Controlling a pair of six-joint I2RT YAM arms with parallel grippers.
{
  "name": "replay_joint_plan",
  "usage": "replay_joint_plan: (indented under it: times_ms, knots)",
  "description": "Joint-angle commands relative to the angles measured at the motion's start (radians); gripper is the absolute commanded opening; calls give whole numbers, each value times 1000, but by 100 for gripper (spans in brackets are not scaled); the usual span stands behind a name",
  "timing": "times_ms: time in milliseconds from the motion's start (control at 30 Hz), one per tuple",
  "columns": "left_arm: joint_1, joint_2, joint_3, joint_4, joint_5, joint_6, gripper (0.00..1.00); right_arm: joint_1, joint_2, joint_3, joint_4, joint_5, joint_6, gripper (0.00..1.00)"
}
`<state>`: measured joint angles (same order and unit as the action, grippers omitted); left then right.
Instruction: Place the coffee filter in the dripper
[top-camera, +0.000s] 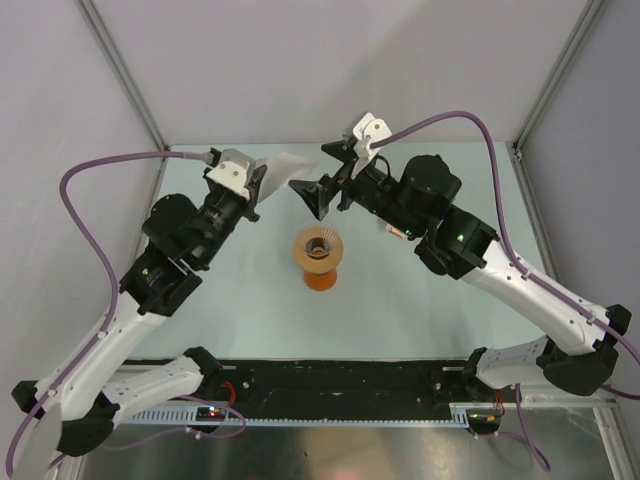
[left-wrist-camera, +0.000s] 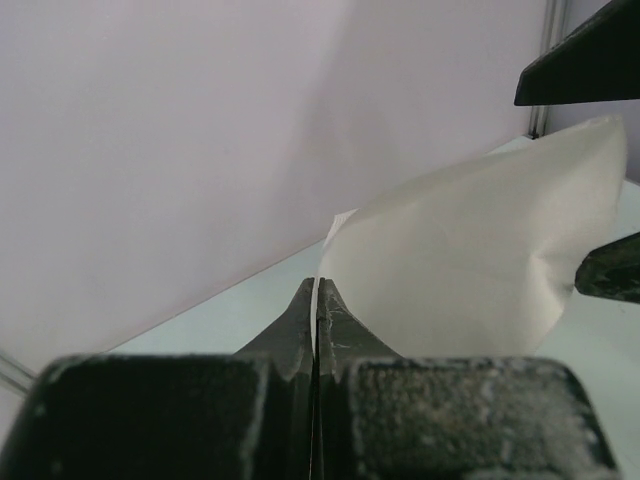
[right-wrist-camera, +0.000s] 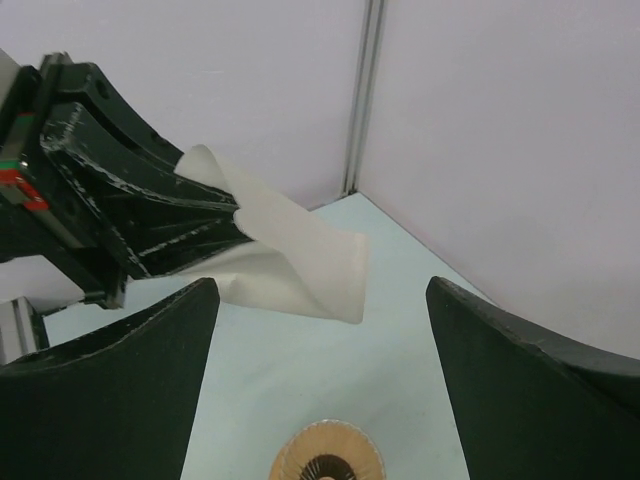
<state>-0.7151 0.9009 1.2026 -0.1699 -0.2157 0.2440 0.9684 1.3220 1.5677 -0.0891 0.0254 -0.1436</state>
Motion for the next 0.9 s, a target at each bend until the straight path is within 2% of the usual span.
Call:
replay_joint_plan:
  times_ms: [0,233,533,867]
  knots:
    - [-9,9,-3,80,-22,-4,0,-2,-10,12,55,-14,61,91]
    - [-8,4,-14,100,-27,-4,0,-3,-38,10,-24,-43,105,99]
    - [-9,3,-14,108,0,-1,0,-12,-14,7,-16,48,109,99]
    - [-18,25,-7,126,-7,2,0,0,55,51,14,89,76,83]
